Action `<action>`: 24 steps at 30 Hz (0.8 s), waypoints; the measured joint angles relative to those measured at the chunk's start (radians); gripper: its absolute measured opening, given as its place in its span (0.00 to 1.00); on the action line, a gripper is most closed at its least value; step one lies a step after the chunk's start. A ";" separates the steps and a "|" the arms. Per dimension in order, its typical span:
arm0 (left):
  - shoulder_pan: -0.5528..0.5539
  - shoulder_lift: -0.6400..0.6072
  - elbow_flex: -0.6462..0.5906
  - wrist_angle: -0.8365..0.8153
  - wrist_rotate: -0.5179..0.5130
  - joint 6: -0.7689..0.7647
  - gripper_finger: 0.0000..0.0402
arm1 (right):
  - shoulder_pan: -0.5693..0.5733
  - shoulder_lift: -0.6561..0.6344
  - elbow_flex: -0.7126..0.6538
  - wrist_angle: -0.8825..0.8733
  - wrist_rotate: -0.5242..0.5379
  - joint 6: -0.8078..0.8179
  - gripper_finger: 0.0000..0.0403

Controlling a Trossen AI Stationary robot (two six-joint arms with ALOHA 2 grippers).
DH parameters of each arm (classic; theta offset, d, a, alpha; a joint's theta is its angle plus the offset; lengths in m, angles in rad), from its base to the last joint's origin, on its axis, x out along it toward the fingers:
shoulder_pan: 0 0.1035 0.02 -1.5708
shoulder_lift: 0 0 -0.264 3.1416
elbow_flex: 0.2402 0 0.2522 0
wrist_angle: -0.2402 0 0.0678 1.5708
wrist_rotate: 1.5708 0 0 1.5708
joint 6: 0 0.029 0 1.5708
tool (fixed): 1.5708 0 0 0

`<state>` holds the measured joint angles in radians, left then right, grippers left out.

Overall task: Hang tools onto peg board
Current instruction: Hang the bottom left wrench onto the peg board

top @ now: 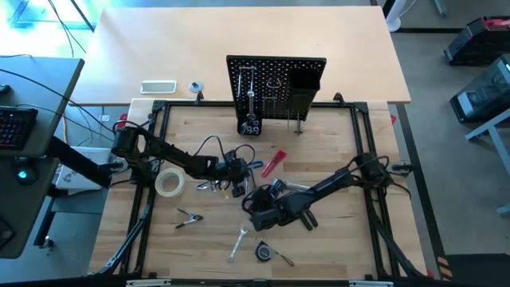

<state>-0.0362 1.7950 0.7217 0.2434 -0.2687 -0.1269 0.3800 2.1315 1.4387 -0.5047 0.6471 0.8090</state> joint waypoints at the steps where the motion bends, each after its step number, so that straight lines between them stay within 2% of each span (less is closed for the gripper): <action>1: 0.001 0.000 0.000 0.002 0.000 0.020 0.07 | 0.002 0.000 0.000 -0.002 0.001 -0.006 0.49; 7: 0.000 0.001 -0.001 0.028 0.000 0.138 0.07 | 0.016 0.000 0.000 0.005 0.003 -0.058 0.49; 14: -0.009 -0.017 -0.002 0.056 0.000 0.200 0.08 | 0.017 0.000 0.000 -0.004 -0.001 -0.094 0.49; 20: -0.021 -0.125 -0.001 0.037 -0.002 0.192 0.08 | 0.017 -0.008 -0.001 -0.051 0.006 -0.134 0.49; 24: -0.034 -0.215 -0.001 -0.049 -0.011 0.131 0.08 | 0.017 -0.029 -0.001 -0.086 0.061 -0.198 0.49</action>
<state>-0.0705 1.5797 0.7208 0.1942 -0.2795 0.0038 0.3965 2.1021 1.4380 -0.5907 0.7083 0.6107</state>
